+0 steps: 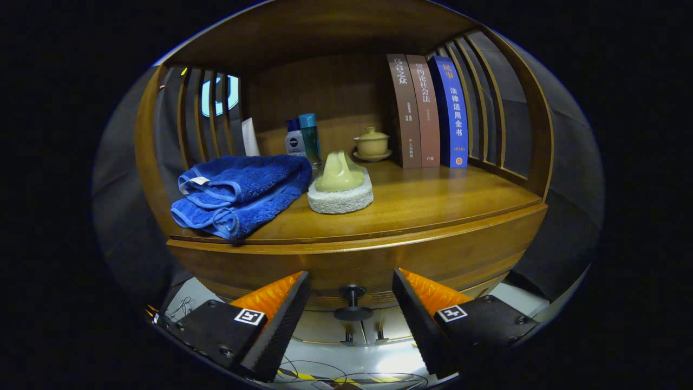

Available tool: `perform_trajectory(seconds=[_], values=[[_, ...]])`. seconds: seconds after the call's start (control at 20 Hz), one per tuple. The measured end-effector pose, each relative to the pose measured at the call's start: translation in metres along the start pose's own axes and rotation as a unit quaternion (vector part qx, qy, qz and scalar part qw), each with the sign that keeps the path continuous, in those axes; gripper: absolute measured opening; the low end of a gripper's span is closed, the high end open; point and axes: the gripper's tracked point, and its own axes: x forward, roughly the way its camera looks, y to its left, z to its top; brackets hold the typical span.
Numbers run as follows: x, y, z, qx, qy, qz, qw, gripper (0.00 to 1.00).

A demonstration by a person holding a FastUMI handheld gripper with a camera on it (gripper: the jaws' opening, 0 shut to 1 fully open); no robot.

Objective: Pull open the drawer, take out the items inside it, and place them on the countertop above the cabinet.

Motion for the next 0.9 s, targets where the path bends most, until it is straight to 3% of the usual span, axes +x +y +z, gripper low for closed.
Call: perform_trajectory(seconds=[0.45, 0.9], values=[[-0.07, 0.011, 0.076, -0.014, -0.077, 0.008, 0.997, 0.99], [-0.192, 0.012, 0.169, -0.032, -0.197, 0.012, 0.98, 0.99]])
